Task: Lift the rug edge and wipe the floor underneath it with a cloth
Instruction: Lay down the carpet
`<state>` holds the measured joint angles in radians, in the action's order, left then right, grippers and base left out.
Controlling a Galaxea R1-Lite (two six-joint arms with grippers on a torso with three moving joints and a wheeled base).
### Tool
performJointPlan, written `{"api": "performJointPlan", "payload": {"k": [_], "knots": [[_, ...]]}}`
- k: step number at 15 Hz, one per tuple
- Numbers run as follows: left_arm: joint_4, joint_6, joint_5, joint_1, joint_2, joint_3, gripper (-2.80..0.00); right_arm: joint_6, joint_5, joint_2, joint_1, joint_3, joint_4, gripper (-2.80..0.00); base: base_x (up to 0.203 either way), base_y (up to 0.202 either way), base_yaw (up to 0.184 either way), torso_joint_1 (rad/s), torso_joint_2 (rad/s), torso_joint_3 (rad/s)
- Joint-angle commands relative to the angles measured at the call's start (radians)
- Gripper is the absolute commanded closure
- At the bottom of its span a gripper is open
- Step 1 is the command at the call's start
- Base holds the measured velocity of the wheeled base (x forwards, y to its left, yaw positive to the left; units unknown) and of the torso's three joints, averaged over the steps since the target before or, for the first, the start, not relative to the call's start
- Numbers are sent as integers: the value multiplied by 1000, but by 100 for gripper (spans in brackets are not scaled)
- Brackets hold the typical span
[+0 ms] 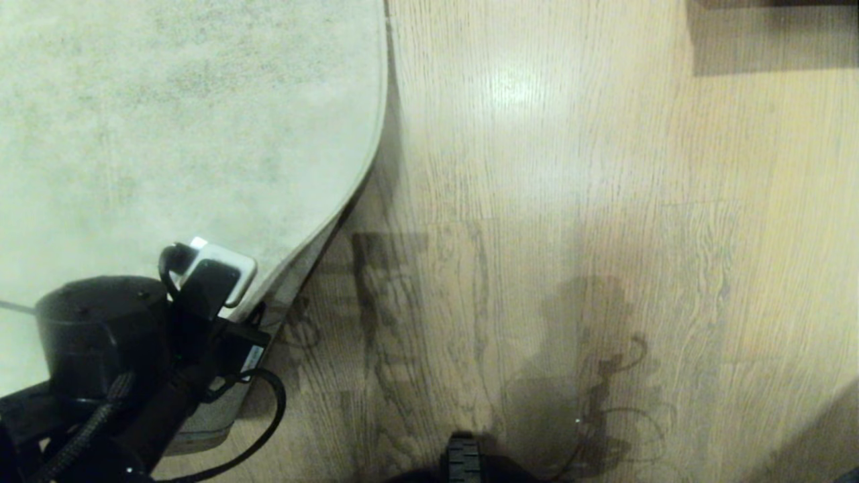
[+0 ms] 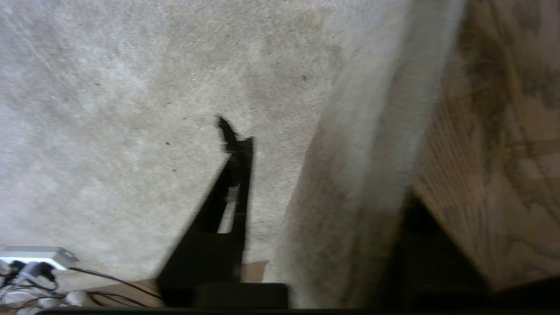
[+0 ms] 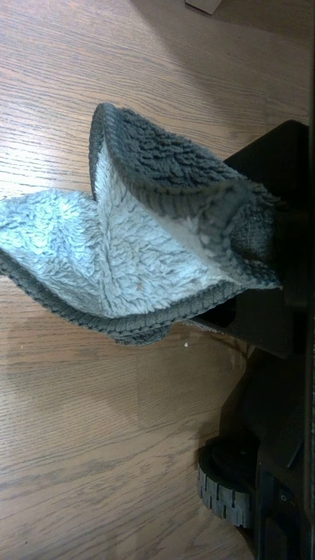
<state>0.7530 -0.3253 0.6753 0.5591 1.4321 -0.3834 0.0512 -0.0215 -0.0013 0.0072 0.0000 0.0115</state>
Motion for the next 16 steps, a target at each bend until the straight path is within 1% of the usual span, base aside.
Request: {"api": "performJointPlan", "payload": {"k": [1,2,4,5,7,8,10,12,13,16], "knots": [[5,18,5,14,1,1,-280,1,0,1,0,0,1,0,0,0,0,0,0,0],[5,31,6,25,1,3,-280,1,0,1,0,0,1,0,0,0,0,0,0,0],[5,83,4,58,-2,3,-280,1,0,1,0,0,1,0,0,0,0,0,0,0],[5,118,4,86,-3,3,-280,1,0,1,0,0,1,0,0,0,0,0,0,0],[5,214,4,152,-6,2,-280,1,0,1,0,0,1,0,0,0,0,0,0,0],[6,252,4,179,-9,0,-280,1,0,1,0,0,1,0,0,0,0,0,0,0],[5,307,4,247,-25,1,-280,-1,0,1,0,0,1,0,0,0,0,0,0,0],[5,344,3,306,-33,3,-280,1,0,1,0,0,1,0,0,0,0,0,0,0],[5,357,2,323,-32,1,-280,0,0,1,0,0,1,0,0,0,0,0,0,0],[5,371,-12,337,4,-3,-280,1,0,1,0,0,1,0,0,0,0,0,0,0]]}}
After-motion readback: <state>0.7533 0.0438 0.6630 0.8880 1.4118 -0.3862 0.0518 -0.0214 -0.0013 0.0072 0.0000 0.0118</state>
